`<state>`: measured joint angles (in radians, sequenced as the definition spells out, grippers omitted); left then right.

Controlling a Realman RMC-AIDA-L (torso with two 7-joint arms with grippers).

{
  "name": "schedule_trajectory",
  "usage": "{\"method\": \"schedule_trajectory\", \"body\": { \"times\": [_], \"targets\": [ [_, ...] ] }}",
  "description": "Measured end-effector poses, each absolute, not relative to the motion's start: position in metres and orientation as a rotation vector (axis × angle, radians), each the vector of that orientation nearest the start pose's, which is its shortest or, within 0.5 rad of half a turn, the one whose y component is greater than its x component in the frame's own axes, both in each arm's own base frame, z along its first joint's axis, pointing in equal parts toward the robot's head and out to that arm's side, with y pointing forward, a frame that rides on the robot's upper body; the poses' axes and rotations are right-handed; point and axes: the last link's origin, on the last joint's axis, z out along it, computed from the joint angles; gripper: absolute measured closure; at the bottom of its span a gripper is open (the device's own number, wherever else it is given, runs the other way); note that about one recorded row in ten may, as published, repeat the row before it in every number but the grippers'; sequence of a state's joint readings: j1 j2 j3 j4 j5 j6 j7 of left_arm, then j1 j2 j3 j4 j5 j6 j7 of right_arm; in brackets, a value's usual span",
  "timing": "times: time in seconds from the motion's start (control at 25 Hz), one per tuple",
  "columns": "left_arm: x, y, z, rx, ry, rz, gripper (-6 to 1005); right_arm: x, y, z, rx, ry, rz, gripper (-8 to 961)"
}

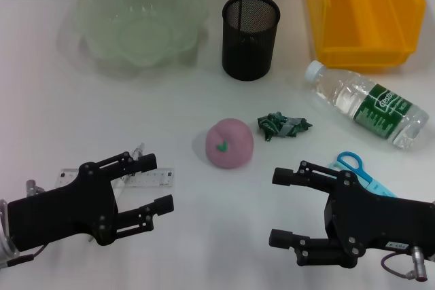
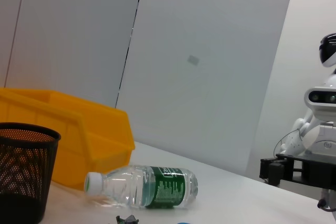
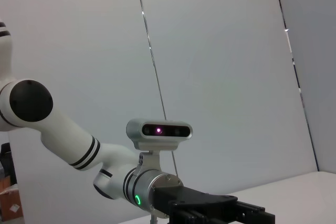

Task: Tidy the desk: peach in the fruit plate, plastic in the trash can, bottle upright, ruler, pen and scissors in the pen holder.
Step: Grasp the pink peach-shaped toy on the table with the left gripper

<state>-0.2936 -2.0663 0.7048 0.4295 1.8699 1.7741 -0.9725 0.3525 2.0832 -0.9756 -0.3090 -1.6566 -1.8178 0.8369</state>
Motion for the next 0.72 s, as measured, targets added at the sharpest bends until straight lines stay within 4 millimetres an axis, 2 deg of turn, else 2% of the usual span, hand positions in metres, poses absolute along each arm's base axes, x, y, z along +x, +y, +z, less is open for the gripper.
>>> {"method": "schedule_trajectory", "body": {
  "times": [0.72],
  "targets": [
    [-0.304,0.2298,-0.0187,-2.675,-0.512,-1.006,247,0.2666,0.2249,-0.0505,-2.748,0.337,1.21,113]
  ]
}}
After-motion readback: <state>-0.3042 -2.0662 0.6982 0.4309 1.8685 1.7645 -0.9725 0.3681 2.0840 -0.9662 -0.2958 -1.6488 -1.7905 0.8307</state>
